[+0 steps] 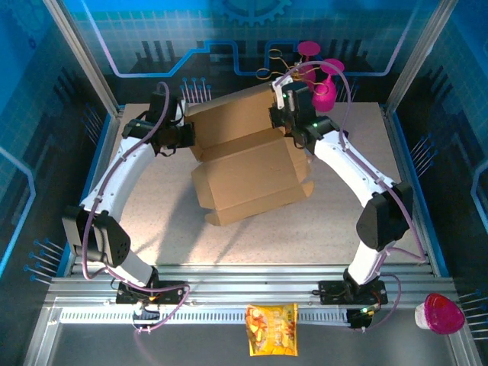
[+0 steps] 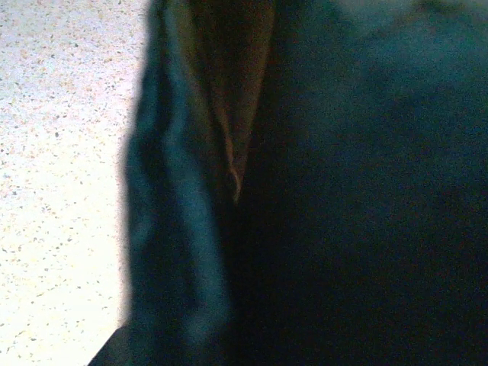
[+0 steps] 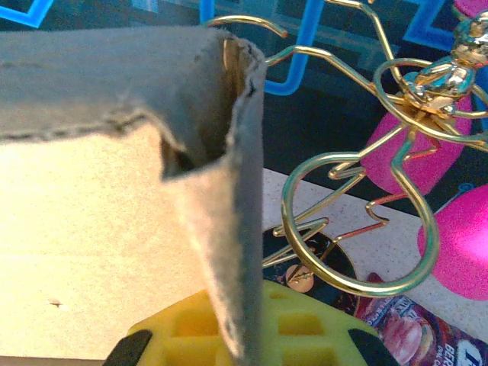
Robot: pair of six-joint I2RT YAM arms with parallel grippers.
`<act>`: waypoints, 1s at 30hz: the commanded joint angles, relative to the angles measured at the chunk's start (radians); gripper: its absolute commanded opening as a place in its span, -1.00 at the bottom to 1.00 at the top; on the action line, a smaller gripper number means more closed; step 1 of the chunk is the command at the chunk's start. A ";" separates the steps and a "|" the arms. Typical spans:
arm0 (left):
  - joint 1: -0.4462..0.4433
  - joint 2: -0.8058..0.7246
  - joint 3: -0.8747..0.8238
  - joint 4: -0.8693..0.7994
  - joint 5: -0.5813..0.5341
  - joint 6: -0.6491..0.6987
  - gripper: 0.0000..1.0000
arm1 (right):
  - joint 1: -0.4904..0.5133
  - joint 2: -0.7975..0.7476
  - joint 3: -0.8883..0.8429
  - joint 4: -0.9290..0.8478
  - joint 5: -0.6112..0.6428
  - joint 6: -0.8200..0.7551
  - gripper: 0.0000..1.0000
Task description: Fold the paper box
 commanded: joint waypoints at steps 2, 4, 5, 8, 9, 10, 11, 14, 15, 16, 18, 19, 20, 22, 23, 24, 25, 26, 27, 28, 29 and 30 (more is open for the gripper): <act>0.007 -0.011 0.041 -0.043 -0.004 -0.019 -1.00 | -0.009 -0.026 0.019 -0.022 0.139 0.010 -1.00; 0.007 -0.010 0.039 -0.043 -0.010 -0.022 -1.00 | -0.003 -0.041 0.017 -0.031 0.128 0.018 -1.00; 0.007 -0.009 0.040 -0.043 -0.013 -0.024 -1.00 | -0.001 -0.046 0.019 -0.043 0.122 0.025 -1.00; 0.007 -0.004 0.035 -0.037 -0.021 -0.030 -0.91 | 0.007 -0.051 0.049 -0.115 0.092 0.058 -1.00; 0.008 -0.002 0.033 -0.031 -0.021 -0.032 -0.84 | 0.010 -0.051 0.061 -0.146 0.078 0.075 -1.00; 0.008 0.000 0.029 -0.022 -0.020 -0.034 -0.81 | 0.011 -0.049 0.078 -0.188 0.061 0.093 -1.00; 0.011 0.001 0.023 -0.010 -0.013 -0.035 -0.79 | 0.011 -0.045 0.096 -0.229 0.054 0.114 -1.00; 0.033 0.010 0.001 0.034 0.035 -0.057 -0.70 | 0.013 -0.039 0.129 -0.337 0.024 0.177 -1.00; 0.039 0.015 -0.005 0.046 0.048 -0.058 -0.70 | 0.015 -0.040 0.122 -0.347 0.019 0.193 -1.00; 0.044 0.024 -0.007 0.056 0.060 -0.058 -0.70 | 0.018 -0.040 0.113 -0.353 0.012 0.201 -1.00; 0.050 0.044 -0.010 0.068 0.078 -0.056 -0.70 | 0.025 -0.032 0.106 -0.365 0.010 0.209 -1.00; 0.051 0.054 -0.011 0.076 0.084 -0.053 -0.70 | 0.029 -0.027 0.103 -0.367 0.011 0.213 -1.00; 0.051 0.066 -0.012 0.080 0.087 -0.049 -0.73 | 0.034 -0.021 0.103 -0.369 0.015 0.217 -1.00; 0.053 0.094 -0.007 0.085 0.091 -0.042 -0.84 | 0.045 0.000 0.118 -0.384 0.029 0.227 -1.00; 0.053 0.107 -0.003 0.085 0.091 -0.040 -0.89 | 0.051 0.013 0.130 -0.395 0.040 0.228 -1.00; 0.053 0.120 0.001 0.086 0.088 -0.038 -0.93 | 0.057 0.026 0.145 -0.406 0.051 0.227 -1.00; 0.053 0.132 0.002 0.086 0.084 -0.037 -0.97 | 0.062 0.042 0.157 -0.413 0.054 0.225 -1.00; 0.054 0.143 0.004 0.085 0.078 -0.035 -0.99 | 0.066 0.053 0.168 -0.418 0.055 0.225 -1.00; 0.053 0.156 0.004 0.084 0.072 -0.032 -0.99 | 0.071 0.071 0.185 -0.431 0.061 0.226 -1.00; 0.053 0.166 0.004 0.082 0.063 -0.028 -1.00 | 0.076 0.093 0.208 -0.453 0.071 0.229 -1.00; 0.051 0.177 0.002 0.082 0.055 -0.026 -1.00 | 0.080 0.110 0.226 -0.472 0.077 0.232 -1.00; 0.051 0.186 -0.005 0.086 0.044 -0.023 -1.00 | 0.085 0.125 0.243 -0.489 0.081 0.240 -1.00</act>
